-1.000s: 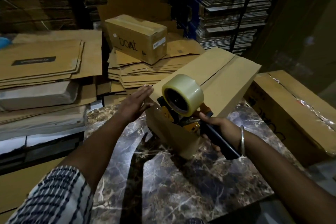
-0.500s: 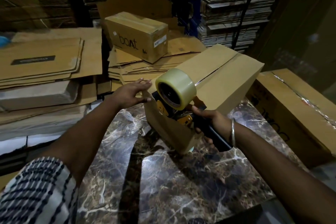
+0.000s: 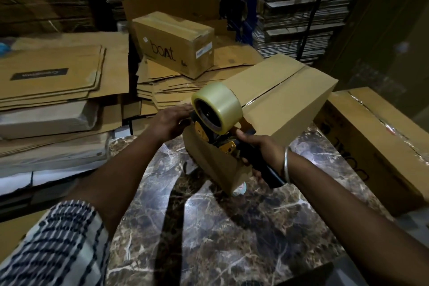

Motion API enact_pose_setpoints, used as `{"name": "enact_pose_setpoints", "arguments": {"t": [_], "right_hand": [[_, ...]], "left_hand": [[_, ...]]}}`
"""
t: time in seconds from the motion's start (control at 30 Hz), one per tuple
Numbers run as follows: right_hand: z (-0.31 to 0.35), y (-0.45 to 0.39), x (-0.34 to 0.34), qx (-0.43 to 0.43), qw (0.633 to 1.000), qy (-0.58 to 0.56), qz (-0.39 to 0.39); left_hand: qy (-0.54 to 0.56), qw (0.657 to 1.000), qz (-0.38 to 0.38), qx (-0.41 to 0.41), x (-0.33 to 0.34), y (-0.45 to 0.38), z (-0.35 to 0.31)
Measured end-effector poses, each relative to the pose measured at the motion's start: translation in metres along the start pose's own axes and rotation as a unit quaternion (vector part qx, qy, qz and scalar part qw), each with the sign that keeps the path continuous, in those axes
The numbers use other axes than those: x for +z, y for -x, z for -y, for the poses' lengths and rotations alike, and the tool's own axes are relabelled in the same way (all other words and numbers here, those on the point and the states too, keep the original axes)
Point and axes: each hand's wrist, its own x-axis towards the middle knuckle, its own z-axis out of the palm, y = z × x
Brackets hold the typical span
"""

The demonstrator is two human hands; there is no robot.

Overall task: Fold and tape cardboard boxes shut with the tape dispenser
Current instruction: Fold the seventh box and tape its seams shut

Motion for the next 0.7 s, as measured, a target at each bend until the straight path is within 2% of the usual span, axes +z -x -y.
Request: {"name": "enact_pose_setpoints", "arguments": {"t": [0.33, 0.43, 0.53, 0.6, 0.7], "right_hand": [[-0.019, 0.037, -0.016, -0.005, 1.0, 0.022, 0.015], [-0.026, 0.05, -0.019, -0.001, 1.0, 0.022, -0.009], [-0.026, 0.053, -0.016, -0.006, 1.0, 0.002, -0.013], [-0.026, 0.053, -0.016, -0.005, 1.0, -0.001, -0.019], [-0.027, 0.051, -0.018, 0.005, 1.0, 0.002, -0.02]], "left_hand": [[0.053, 0.992, -0.029, -0.112, 0.004, -0.003, -0.012], [0.053, 0.99, -0.006, -0.131, 0.008, -0.007, -0.013], [-0.006, 0.982, 0.07, -0.174, 0.004, -0.009, -0.019], [0.015, 0.984, 0.081, -0.159, 0.004, -0.007, -0.028], [0.11, 0.993, 0.02, -0.044, 0.009, 0.001, -0.036]]}}
